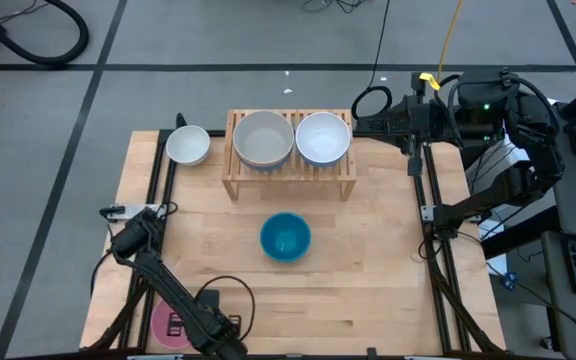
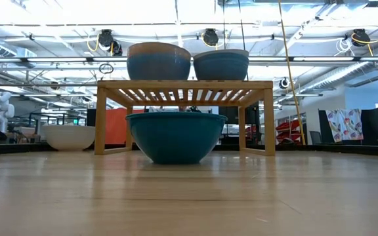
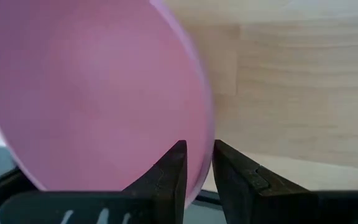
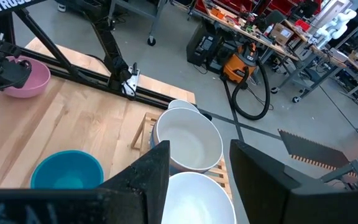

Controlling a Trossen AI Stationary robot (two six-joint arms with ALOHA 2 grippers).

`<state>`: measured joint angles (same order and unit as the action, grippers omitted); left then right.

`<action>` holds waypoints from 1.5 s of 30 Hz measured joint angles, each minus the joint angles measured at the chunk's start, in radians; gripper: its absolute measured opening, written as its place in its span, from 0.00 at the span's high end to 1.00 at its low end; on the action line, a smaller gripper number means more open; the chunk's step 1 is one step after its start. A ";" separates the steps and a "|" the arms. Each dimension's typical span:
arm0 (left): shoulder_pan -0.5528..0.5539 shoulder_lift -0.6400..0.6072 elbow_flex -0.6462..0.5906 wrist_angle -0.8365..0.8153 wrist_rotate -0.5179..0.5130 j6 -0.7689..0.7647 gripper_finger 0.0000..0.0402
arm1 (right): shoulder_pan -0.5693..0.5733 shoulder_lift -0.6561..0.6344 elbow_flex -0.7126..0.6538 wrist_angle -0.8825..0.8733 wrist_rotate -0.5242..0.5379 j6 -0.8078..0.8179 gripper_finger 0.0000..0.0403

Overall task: Place and stack bowls onto a shelf
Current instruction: Stack the pink bowl on top of the white bowl on the shelf

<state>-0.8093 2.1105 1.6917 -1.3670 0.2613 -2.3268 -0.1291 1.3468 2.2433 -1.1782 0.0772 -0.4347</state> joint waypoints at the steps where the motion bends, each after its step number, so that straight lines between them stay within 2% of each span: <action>1: -0.001 0.000 0.000 0.000 -0.009 0.000 0.80 | 0.000 0.000 0.000 0.000 0.000 0.000 0.60; 5: -0.003 0.000 0.000 -0.010 -0.027 0.023 0.83 | 0.000 0.000 0.000 0.000 0.000 -0.019 0.60; 9: -0.009 0.000 0.000 -0.017 -0.040 0.035 0.96 | 0.000 0.000 0.000 0.000 0.000 -0.025 0.60; 13: -0.011 -0.004 0.000 -0.031 -0.061 0.047 0.97 | 0.000 0.000 0.000 0.000 0.000 -0.026 0.60; 18: 0.002 -0.052 0.000 -0.037 -0.062 0.167 0.98 | 0.000 0.000 0.000 0.000 0.000 -0.026 0.60; 21: 0.026 -0.118 0.000 -0.049 -0.077 0.285 0.98 | 0.000 0.000 0.000 0.000 0.000 -0.025 0.60; 25: 0.072 -0.261 0.000 -0.064 -0.181 0.414 0.98 | 0.000 -0.002 0.000 0.000 0.009 -0.037 0.60; 28: 0.124 -0.383 0.000 -0.106 -0.251 0.498 0.98 | 0.000 -0.013 0.000 0.000 0.057 -0.041 0.60; 33: 0.272 -0.526 0.000 -0.213 -0.320 0.790 0.98 | 0.000 -0.035 0.000 0.000 0.113 -0.064 0.60; 37: 0.421 -0.612 0.000 -0.199 -0.408 1.083 0.98 | 0.000 -0.050 0.000 0.000 0.134 -0.077 0.60; 41: 0.576 -0.646 0.000 -0.201 -0.456 1.333 0.98 | 0.000 -0.065 0.000 0.000 0.135 -0.039 0.60; 45: 0.696 -0.654 0.018 -0.205 -0.499 1.661 0.98 | 0.000 -0.078 0.000 -0.001 0.135 0.015 0.60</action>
<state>-0.1134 1.4564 1.7092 -1.5720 -0.2377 -0.6661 -0.1291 1.2688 2.2436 -1.1796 0.2127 -0.4198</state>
